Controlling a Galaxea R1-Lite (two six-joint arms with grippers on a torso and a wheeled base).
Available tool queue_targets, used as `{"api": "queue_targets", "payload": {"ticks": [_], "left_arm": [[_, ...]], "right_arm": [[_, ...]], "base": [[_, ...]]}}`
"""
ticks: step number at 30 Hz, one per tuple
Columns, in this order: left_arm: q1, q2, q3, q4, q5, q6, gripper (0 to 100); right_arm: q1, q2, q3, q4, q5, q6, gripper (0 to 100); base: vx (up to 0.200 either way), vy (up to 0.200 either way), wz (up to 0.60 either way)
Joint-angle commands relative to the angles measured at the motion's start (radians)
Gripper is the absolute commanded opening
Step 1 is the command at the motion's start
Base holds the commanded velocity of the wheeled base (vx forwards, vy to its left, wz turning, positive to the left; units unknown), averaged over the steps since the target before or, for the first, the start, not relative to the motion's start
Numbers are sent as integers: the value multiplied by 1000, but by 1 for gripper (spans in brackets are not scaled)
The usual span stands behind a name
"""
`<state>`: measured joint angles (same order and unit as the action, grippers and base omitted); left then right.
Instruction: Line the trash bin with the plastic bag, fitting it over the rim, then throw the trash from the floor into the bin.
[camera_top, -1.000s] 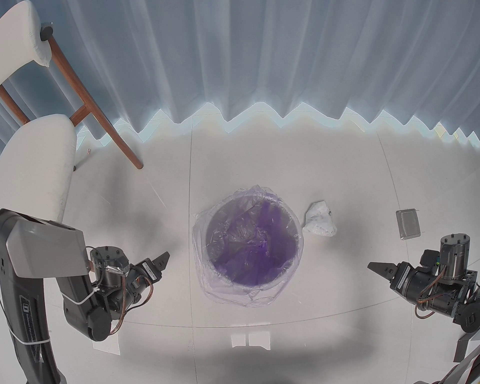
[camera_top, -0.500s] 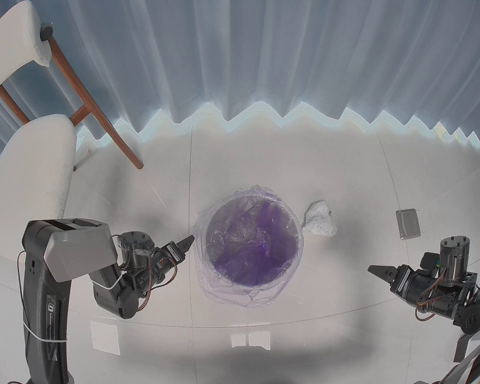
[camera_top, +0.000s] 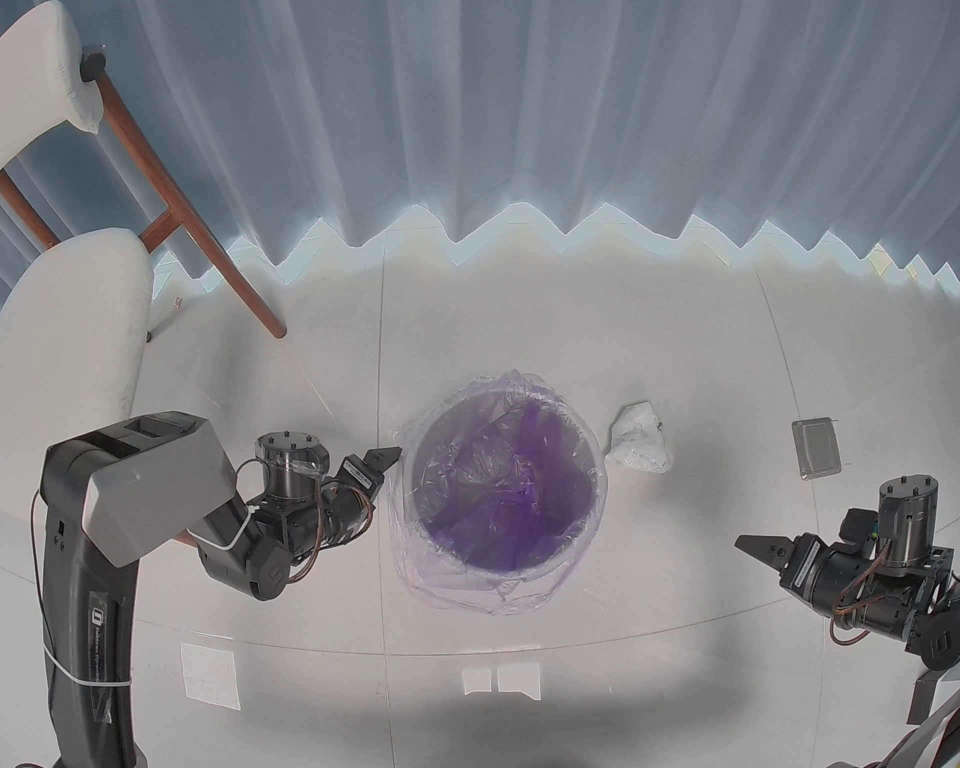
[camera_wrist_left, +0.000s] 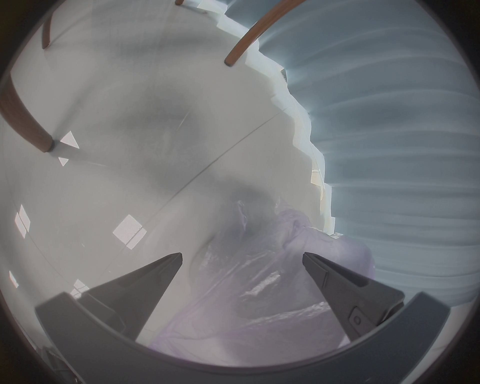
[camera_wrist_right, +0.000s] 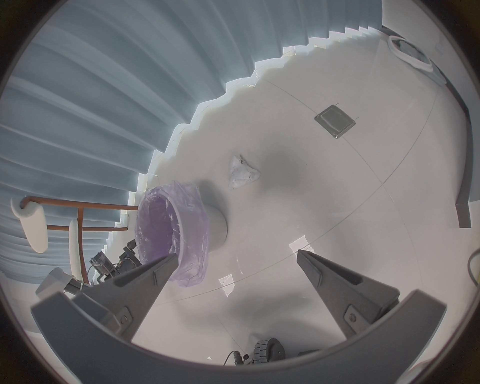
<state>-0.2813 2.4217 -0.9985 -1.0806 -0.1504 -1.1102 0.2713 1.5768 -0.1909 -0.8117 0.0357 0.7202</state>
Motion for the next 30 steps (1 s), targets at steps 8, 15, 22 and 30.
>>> {"api": "queue_targets", "payload": {"ticks": [8, 15, 22, 30], "left_arm": [[22, -47, -81, 71, -54, -74, 100], [19, -46, -83, 97, -57, -91, 100], [-30, -26, -115, 111, -55, -91, 100], [-26, 10, -155, 136, -41, -115, 100]], "right_arm": [[0, 0, 13, -1, 0, 1, 100], [0, 3, 14, -1, 1, 1, 100], [0, -1, 16, -1, 0, 1, 100], [0, -3, 54, -38, 0, -1, 100]], "base": [[0, 0, 0], [0, 0, 0], [0, 0, 0], [0, 0, 0]]}}
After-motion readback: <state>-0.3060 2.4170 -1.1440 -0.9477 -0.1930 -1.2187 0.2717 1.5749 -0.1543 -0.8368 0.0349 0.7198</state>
